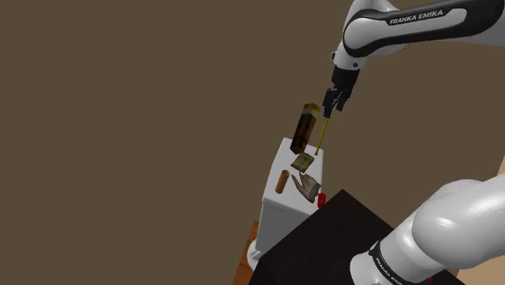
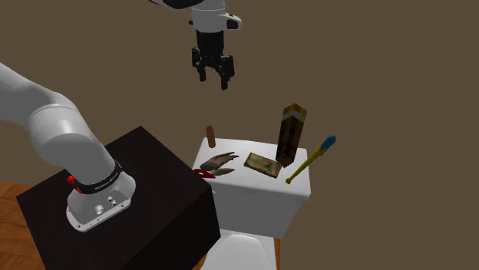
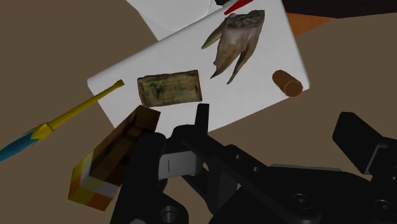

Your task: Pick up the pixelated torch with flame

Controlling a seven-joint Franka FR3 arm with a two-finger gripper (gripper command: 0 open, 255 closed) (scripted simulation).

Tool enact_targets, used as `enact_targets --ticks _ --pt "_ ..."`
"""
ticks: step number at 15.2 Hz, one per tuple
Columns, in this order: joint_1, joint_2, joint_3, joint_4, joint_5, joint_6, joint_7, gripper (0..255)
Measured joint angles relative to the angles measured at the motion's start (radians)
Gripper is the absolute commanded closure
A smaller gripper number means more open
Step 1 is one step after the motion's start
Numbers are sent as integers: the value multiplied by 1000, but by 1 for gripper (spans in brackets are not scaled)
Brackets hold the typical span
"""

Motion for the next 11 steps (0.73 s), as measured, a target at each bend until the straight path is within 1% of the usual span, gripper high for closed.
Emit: enact_targets --ticks 4,9,11 --pt "-15 148 -46 92 19 72 -52 0" --pt "-36 329 -87 231 67 125 -120 0" --pt "-48 408 -99 305 94 133 -148 0"
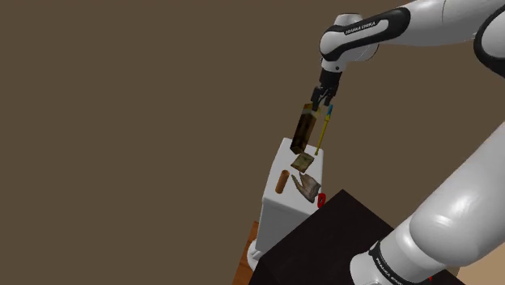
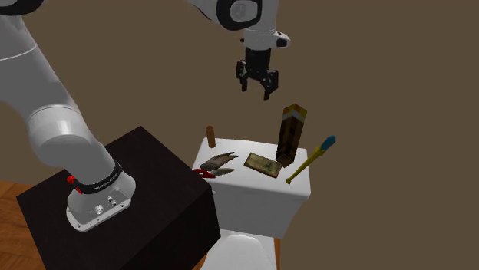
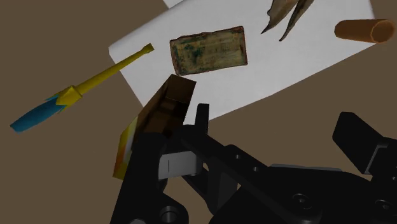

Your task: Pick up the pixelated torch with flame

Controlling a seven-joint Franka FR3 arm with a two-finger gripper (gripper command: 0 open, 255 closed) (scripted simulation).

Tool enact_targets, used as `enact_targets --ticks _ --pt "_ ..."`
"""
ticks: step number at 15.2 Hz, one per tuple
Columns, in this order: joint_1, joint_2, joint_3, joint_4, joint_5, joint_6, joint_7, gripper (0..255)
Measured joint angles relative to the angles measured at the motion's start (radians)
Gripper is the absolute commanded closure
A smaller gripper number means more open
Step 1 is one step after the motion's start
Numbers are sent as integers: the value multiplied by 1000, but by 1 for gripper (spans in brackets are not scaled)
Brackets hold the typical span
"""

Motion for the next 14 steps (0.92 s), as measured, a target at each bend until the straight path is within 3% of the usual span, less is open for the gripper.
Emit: enact_targets --ticks 4,12,14 --pt "-36 144 -18 130 55 19 -59 0" --pt "-142 479 -13 532 165 -39 -143 0" --pt "-155 506 -10 568 177 -41 -146 0"
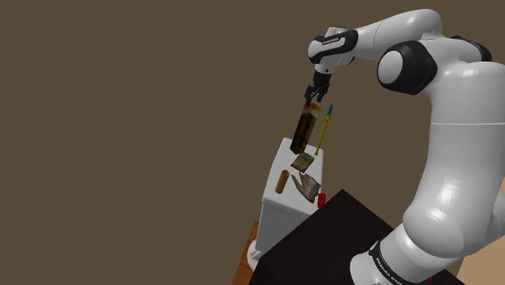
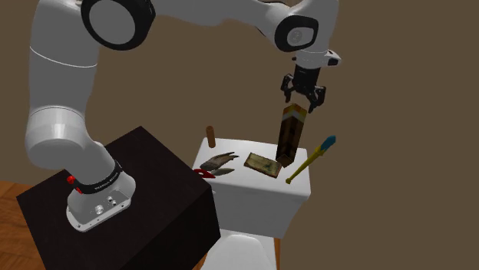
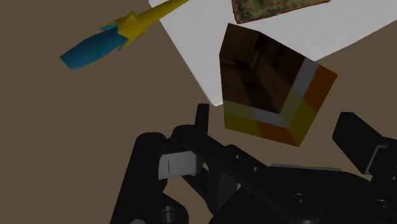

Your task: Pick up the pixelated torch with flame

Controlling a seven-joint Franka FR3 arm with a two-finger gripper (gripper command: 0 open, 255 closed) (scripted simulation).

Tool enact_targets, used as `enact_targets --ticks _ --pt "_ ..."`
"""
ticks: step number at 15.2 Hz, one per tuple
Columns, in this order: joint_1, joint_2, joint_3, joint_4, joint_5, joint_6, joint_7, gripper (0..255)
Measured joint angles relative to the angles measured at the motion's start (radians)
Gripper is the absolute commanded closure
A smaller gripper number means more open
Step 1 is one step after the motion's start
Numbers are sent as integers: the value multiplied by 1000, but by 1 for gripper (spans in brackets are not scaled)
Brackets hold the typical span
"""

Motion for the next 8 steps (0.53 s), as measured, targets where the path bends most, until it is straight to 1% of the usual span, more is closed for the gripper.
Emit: enact_targets --ticks 7,8 --pt "-4 35 5 -34 14 72 -4 0" --pt "-6 40 5 -33 15 73 -7 255"
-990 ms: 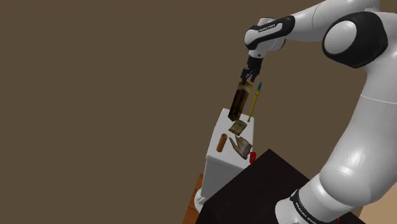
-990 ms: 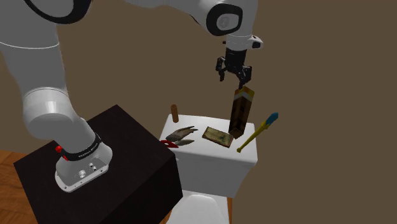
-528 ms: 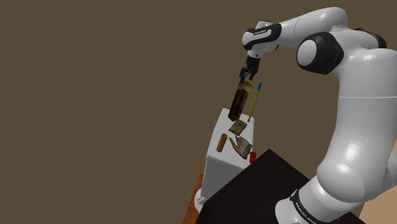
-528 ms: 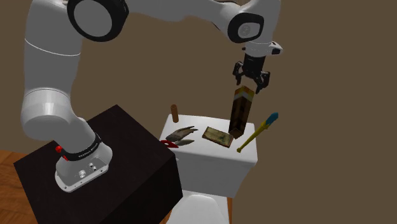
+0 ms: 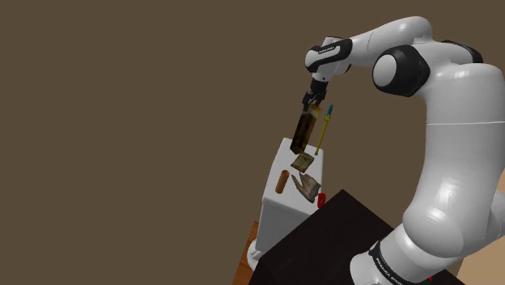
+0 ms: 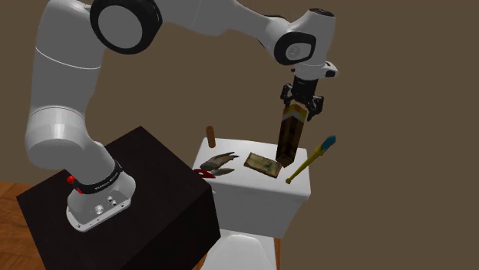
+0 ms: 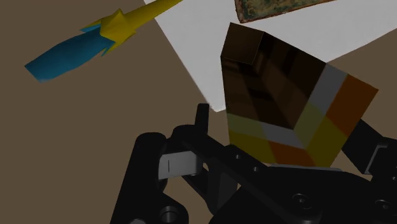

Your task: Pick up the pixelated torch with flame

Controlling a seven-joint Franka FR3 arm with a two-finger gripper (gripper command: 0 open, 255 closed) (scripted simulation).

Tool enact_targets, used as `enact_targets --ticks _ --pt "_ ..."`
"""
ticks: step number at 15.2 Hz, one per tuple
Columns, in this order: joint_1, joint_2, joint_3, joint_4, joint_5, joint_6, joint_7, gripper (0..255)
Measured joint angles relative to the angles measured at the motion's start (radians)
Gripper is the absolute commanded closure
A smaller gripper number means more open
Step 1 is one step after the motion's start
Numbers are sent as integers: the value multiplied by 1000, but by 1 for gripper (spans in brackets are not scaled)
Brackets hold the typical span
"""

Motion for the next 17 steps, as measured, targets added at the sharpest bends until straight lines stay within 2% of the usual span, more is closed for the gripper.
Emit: enact_targets --ticks 9,17 --pt "2 -3 0 -13 1 12 -1 255" --pt "-5 -8 3 29 -15 -58 5 255"
